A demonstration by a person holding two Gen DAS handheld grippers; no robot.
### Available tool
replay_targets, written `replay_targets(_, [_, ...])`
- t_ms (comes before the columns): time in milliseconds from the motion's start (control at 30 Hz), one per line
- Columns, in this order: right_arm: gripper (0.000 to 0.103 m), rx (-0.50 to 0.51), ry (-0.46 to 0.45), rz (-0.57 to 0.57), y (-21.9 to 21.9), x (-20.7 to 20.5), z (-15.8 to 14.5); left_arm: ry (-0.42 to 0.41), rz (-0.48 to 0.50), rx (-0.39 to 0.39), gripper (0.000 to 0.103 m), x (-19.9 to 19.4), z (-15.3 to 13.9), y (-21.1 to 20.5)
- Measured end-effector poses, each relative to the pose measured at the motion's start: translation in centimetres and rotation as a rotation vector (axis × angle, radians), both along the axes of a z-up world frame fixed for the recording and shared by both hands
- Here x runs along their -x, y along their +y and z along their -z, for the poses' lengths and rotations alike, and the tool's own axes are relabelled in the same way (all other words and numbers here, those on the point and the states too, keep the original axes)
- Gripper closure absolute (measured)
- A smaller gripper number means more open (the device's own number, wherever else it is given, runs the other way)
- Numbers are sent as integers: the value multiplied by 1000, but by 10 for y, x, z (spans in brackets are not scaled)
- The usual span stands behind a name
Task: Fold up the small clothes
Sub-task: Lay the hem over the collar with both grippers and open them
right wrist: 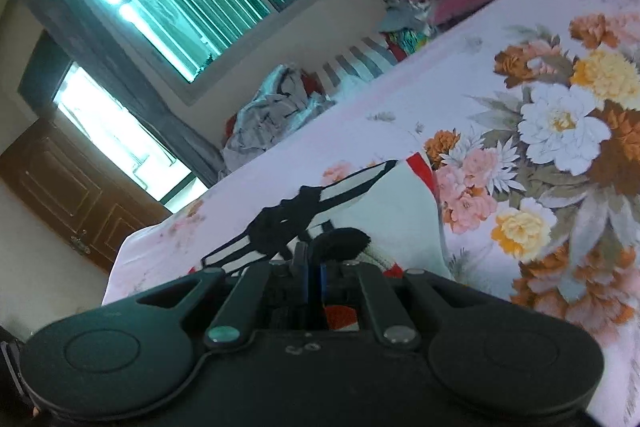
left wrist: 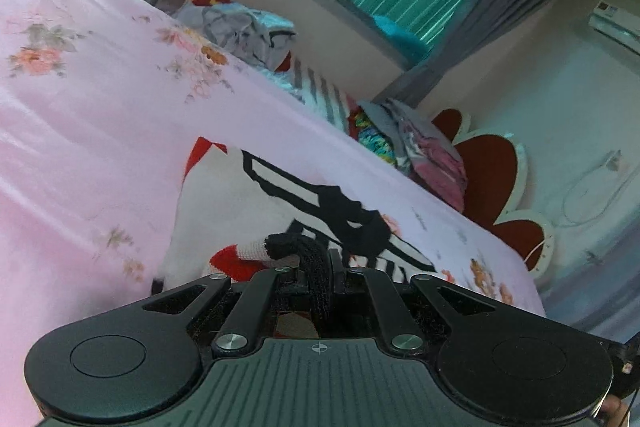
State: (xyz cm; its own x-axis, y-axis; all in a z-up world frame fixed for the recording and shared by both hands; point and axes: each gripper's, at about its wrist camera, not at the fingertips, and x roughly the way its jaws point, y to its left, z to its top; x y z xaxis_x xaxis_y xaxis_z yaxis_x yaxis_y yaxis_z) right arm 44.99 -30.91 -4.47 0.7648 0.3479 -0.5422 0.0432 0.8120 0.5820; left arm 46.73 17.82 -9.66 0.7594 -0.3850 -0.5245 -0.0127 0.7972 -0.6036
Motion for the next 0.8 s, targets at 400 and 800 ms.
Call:
replay_targets(400, [97,-41,144,-31,-9,-126,67,154,-8,30,98,-112,58,-3])
replay_targets(800, [75,-38,159,-48,-8,-190,95,110,2,73,36,-152,75,-13])
